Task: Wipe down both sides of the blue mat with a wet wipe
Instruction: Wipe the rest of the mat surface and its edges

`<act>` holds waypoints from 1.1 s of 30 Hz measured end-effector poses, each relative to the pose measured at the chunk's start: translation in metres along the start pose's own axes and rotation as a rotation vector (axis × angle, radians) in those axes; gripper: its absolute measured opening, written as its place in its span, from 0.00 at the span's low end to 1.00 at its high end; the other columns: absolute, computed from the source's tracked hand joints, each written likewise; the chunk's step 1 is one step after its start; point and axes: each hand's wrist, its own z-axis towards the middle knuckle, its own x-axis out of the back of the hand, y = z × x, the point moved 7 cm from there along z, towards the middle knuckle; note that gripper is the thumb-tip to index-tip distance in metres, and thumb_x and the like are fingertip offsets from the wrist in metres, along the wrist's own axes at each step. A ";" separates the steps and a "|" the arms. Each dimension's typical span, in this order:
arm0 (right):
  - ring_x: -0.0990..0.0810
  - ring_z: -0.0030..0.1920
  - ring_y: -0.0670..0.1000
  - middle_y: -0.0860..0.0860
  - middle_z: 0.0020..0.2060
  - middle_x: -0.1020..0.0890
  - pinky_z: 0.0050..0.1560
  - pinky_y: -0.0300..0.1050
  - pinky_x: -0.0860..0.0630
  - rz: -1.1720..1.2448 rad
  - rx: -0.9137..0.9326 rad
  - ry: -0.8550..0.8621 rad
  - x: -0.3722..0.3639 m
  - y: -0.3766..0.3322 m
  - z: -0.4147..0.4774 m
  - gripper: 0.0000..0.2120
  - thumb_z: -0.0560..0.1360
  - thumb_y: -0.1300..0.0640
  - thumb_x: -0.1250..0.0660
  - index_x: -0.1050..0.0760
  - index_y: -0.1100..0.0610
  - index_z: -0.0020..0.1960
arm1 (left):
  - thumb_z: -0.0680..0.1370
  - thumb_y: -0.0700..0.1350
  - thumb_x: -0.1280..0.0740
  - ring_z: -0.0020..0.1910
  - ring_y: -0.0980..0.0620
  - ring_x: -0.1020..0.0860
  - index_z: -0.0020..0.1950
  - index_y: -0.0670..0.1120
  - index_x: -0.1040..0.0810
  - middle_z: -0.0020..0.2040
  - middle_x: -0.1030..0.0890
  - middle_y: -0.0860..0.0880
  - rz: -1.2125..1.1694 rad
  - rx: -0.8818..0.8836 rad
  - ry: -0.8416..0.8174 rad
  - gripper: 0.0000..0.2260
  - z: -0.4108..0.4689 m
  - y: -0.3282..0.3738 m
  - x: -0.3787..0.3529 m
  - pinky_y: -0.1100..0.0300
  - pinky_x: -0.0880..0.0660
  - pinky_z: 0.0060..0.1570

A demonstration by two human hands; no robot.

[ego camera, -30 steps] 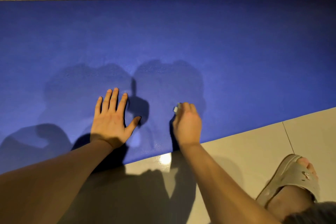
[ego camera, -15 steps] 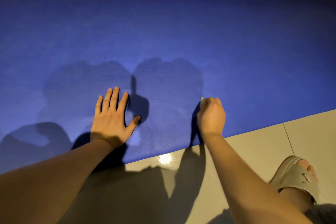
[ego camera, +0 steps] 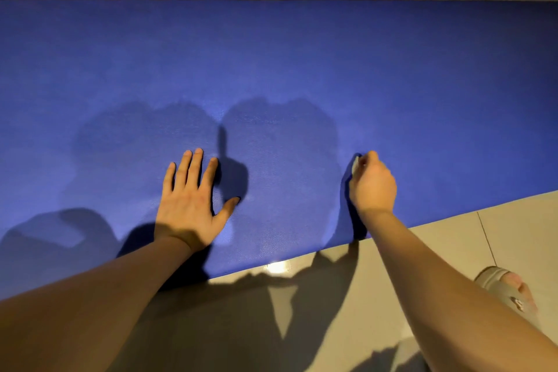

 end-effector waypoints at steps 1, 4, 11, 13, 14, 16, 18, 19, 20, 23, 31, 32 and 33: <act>0.24 0.40 0.64 0.59 0.44 0.21 0.37 0.51 0.35 0.004 -0.039 0.012 -0.002 0.000 0.002 0.06 0.82 0.58 0.42 0.32 0.59 0.49 | 0.78 0.70 0.49 0.82 0.42 0.50 0.81 0.45 0.40 0.82 0.45 0.42 0.000 0.001 -0.002 0.39 0.000 0.000 0.000 0.41 0.49 0.78; 0.22 0.46 0.66 0.61 0.49 0.21 0.41 0.52 0.33 0.091 -0.052 0.037 -0.013 -0.034 -0.014 0.10 0.83 0.54 0.43 0.30 0.62 0.52 | 0.78 0.70 0.49 0.82 0.42 0.50 0.81 0.44 0.40 0.82 0.45 0.41 0.002 -0.003 0.000 0.39 0.000 0.000 0.000 0.40 0.49 0.78; 0.23 0.37 0.62 0.57 0.44 0.22 0.34 0.47 0.38 0.070 0.471 -0.101 -0.047 -0.125 -0.073 0.04 0.80 0.59 0.36 0.25 0.59 0.50 | 0.78 0.70 0.48 0.82 0.42 0.49 0.81 0.45 0.40 0.82 0.44 0.41 -0.015 -0.004 0.006 0.39 0.000 0.001 0.000 0.40 0.49 0.78; 0.23 0.37 0.62 0.56 0.43 0.21 0.33 0.46 0.37 -0.006 0.571 -0.086 -0.039 -0.109 -0.062 0.03 0.78 0.60 0.34 0.23 0.58 0.50 | 0.78 0.70 0.48 0.82 0.42 0.50 0.81 0.45 0.40 0.82 0.44 0.41 -0.017 -0.002 0.006 0.39 0.000 0.000 0.001 0.40 0.49 0.78; 0.22 0.39 0.62 0.56 0.44 0.21 0.34 0.47 0.35 -0.032 0.529 -0.076 -0.034 -0.094 -0.049 0.03 0.78 0.60 0.35 0.23 0.57 0.50 | 0.78 0.70 0.48 0.82 0.42 0.50 0.81 0.45 0.40 0.82 0.45 0.42 -0.015 -0.001 0.004 0.39 0.000 0.000 0.001 0.40 0.49 0.78; 0.22 0.42 0.65 0.58 0.45 0.21 0.37 0.50 0.33 -0.038 0.317 -0.020 -0.019 -0.053 -0.017 0.06 0.80 0.57 0.36 0.24 0.58 0.47 | 0.78 0.70 0.49 0.82 0.42 0.50 0.81 0.45 0.40 0.82 0.45 0.42 -0.011 -0.003 0.009 0.39 0.000 0.000 0.001 0.40 0.49 0.78; 0.23 0.42 0.65 0.60 0.47 0.21 0.37 0.50 0.33 -0.022 0.122 0.026 -0.005 -0.016 0.008 0.11 0.82 0.54 0.39 0.24 0.60 0.47 | 0.78 0.69 0.48 0.82 0.42 0.49 0.81 0.44 0.39 0.82 0.44 0.41 -0.020 -0.005 0.013 0.39 0.000 0.000 0.001 0.40 0.49 0.78; 0.24 0.41 0.64 0.60 0.48 0.22 0.38 0.50 0.34 -0.013 0.055 0.037 -0.002 -0.007 0.015 0.12 0.83 0.53 0.39 0.24 0.60 0.47 | 0.78 0.69 0.48 0.82 0.42 0.49 0.81 0.44 0.39 0.82 0.44 0.41 -0.025 -0.005 0.017 0.39 0.000 0.000 0.001 0.40 0.49 0.78; 0.25 0.40 0.63 0.60 0.48 0.23 0.38 0.50 0.34 -0.001 0.004 0.046 -0.001 -0.004 0.018 0.12 0.83 0.54 0.39 0.24 0.61 0.48 | 0.78 0.69 0.48 0.81 0.41 0.49 0.81 0.44 0.39 0.82 0.44 0.41 -0.026 -0.003 0.019 0.39 0.000 0.000 0.001 0.40 0.49 0.78; 0.25 0.42 0.65 0.61 0.47 0.24 0.39 0.50 0.36 0.068 -0.053 0.088 -0.009 -0.029 0.004 0.11 0.83 0.56 0.40 0.25 0.62 0.47 | 0.78 0.69 0.48 0.81 0.41 0.48 0.81 0.44 0.39 0.82 0.44 0.41 -0.036 -0.007 0.019 0.39 0.000 0.001 0.001 0.40 0.49 0.78; 0.25 0.36 0.62 0.57 0.43 0.23 0.32 0.50 0.32 0.131 0.466 -0.044 -0.050 -0.132 -0.064 0.03 0.79 0.60 0.36 0.24 0.59 0.48 | 0.79 0.70 0.49 0.82 0.42 0.49 0.81 0.45 0.39 0.82 0.44 0.41 -0.013 -0.007 0.009 0.39 -0.001 0.001 0.001 0.39 0.48 0.78; 0.25 0.35 0.63 0.56 0.42 0.23 0.32 0.50 0.32 0.077 0.536 -0.050 -0.047 -0.126 -0.060 0.02 0.77 0.60 0.34 0.24 0.58 0.47 | 0.79 0.70 0.49 0.82 0.42 0.49 0.81 0.45 0.39 0.82 0.44 0.41 -0.012 -0.007 0.008 0.39 -0.001 0.001 0.001 0.39 0.48 0.78; 0.24 0.35 0.63 0.56 0.42 0.23 0.32 0.50 0.32 0.027 0.558 -0.038 -0.043 -0.115 -0.050 0.02 0.77 0.60 0.34 0.24 0.58 0.46 | 0.79 0.70 0.49 0.81 0.42 0.49 0.81 0.45 0.39 0.82 0.44 0.41 -0.010 -0.009 0.008 0.39 0.000 0.001 0.001 0.40 0.48 0.78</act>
